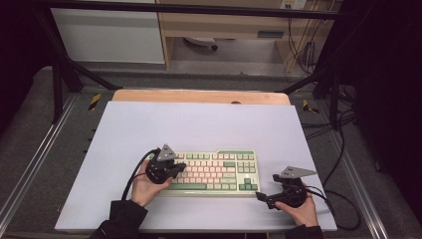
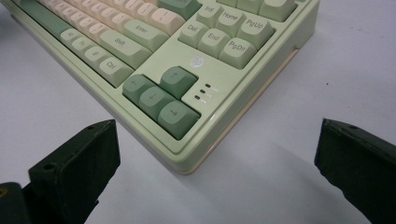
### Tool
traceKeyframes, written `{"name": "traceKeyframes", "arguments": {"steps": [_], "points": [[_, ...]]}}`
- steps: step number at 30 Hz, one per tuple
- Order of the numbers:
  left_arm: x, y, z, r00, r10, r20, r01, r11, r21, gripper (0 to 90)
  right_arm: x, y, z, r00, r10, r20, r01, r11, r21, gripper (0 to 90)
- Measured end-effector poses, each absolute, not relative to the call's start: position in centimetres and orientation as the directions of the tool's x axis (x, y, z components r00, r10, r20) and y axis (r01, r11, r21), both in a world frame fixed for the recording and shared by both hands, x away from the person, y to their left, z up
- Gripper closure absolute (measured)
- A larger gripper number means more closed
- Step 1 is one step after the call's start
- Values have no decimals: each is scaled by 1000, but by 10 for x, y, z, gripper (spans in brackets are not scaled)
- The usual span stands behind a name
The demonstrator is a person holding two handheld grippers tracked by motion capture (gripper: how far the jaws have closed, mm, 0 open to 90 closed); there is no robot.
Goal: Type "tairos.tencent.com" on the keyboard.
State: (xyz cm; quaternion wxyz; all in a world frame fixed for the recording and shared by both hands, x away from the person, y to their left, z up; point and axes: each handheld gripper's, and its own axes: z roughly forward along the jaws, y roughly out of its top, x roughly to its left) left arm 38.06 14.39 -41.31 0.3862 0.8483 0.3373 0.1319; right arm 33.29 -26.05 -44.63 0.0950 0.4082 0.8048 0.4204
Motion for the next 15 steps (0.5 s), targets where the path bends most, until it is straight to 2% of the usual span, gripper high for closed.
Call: {"name": "traceKeyframes", "arguments": {"steps": [15], "points": [[386, 143, -422, 727, 687, -18, 476, -485, 734, 899, 333, -261, -446, -651, 737, 183, 572, 317, 757, 7]]}}
